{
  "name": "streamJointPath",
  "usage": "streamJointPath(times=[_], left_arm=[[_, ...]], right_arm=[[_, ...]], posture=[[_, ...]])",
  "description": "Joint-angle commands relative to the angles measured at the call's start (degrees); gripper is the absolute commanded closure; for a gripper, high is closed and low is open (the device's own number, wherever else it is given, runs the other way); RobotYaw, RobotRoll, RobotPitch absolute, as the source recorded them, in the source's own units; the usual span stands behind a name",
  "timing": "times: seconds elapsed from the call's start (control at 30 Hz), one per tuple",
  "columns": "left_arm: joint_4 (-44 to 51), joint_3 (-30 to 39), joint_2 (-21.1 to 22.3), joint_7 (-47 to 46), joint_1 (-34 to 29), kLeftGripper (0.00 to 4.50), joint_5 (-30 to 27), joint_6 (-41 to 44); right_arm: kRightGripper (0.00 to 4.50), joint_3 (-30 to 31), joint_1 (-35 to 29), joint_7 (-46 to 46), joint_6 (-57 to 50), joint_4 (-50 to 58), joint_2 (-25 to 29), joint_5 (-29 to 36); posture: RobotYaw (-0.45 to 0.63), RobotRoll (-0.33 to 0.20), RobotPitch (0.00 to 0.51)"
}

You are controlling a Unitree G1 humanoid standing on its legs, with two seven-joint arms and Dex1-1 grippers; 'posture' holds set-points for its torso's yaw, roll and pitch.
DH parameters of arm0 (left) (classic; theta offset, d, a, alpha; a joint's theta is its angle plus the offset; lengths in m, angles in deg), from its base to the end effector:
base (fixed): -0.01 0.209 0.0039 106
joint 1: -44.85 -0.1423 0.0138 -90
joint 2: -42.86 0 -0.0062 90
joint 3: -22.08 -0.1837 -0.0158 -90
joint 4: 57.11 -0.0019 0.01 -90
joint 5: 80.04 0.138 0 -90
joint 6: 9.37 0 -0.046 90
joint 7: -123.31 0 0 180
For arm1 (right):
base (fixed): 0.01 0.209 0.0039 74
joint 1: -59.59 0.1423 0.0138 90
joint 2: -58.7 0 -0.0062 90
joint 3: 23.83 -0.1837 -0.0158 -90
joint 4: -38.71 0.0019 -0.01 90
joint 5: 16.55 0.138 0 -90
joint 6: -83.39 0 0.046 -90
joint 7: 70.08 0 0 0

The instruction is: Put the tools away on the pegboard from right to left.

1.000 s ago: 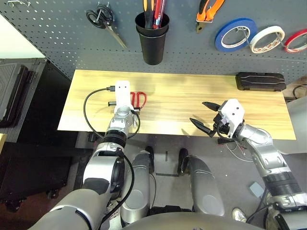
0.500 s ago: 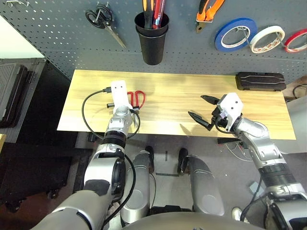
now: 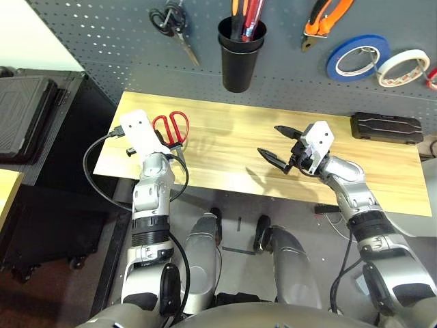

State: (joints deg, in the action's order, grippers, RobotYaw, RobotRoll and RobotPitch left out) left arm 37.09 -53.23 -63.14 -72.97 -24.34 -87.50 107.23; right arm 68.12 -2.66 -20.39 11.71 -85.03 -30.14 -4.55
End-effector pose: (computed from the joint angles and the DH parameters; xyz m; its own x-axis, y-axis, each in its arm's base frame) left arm 0.2609 0.1732 0.1130 0.9313 0.3525 -0.0921 -0.3635 0.9162 -0.1687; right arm 0.2910 -0.1975 0.0762 0.6332 0.7719 0.0565 -0.7445 0.6275 -0.2282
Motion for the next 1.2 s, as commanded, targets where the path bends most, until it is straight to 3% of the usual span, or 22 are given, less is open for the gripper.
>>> streamJointPath(times=[0.03,0.3,0.6,1.2], left_arm=[[5.86,-0.21,-0.65,1.08,-2.28,4.47,-1.2,0.67],[15.28,0.41,0.04,4.26,-0.35,4.47,-5.5,-0.24],[18.63,-1.31,1.85,9.74,3.99,4.47,-10.75,1.29],[3.68,-3.22,4.95,16.65,16.49,4.47,-12.12,1.35]], right_arm=[[0.0,-0.89,0.32,1.79,2.41,-3.64,-0.34,0.73],[0.0,-2.67,3.37,3.73,7.13,-9.43,-2.31,2.22],[0.0,-4.36,4.05,3.69,8.9,-10.9,-2.86,2.95],[0.0,-8.33,3.15,2.33,9.95,-8.09,-1.66,4.38]], posture=[[0.45,0.0,0.193],[0.48,0.0,0.183],[0.45,0.0,0.172],[0.35,0.0,0.169]])
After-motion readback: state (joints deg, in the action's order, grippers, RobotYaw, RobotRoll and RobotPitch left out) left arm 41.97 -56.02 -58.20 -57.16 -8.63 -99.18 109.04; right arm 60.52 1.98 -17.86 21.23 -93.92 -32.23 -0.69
